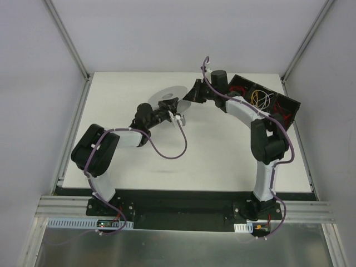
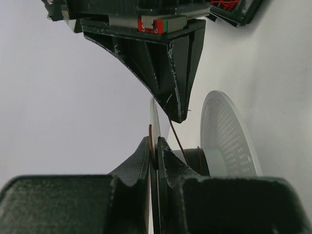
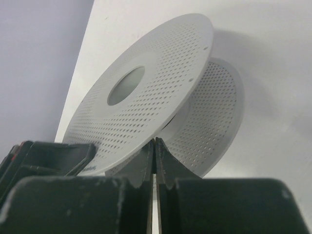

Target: Wrap the cables

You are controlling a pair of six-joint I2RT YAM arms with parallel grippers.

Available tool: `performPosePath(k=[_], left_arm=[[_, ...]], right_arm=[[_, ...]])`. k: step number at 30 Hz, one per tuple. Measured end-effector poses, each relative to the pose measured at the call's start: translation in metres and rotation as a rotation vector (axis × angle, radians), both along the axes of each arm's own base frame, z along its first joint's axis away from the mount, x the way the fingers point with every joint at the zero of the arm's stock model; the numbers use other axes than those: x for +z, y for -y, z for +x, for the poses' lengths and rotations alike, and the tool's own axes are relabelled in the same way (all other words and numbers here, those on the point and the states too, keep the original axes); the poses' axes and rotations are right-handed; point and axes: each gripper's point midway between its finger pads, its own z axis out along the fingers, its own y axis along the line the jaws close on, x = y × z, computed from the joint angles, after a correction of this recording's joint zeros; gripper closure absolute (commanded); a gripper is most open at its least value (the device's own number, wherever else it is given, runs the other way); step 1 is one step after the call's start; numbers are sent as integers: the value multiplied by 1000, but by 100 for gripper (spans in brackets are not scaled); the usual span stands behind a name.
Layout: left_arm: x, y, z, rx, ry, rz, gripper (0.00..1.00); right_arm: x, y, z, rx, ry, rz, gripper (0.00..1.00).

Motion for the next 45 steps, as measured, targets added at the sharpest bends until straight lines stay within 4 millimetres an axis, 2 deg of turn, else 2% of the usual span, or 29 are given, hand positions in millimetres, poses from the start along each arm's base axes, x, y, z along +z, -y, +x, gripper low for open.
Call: performPosePath(k=[2,5,11,18,28,32,40,45], left_arm=[[-10,5,6,-18,-4,12,100],[-9,9,9,-37,3,6,100],[12,11,8,-54,43,-47,100],[29,5,-3,-58,51,-87,100],[24,0,-7,-68,78,-69,100],[9,0,6,-79,115,-37,100],[-49,3,53,-102,108,40,100],[-68,1,80,-128,147,71,100]], right_arm=[[-15,4,12,-41,-15,16,100],[-26,5,26,-82,-21,47,100],[-14,0,41,-134,27,134,100],[1,-16,36,-133,5,222,100],[-1,-21,33,-149,-21,242,100],[-12,-22,48,-183,-23,233,100],[-78,-21,92,-275,-94,195,100],[-96,-23,121,-321,-93,200,100]])
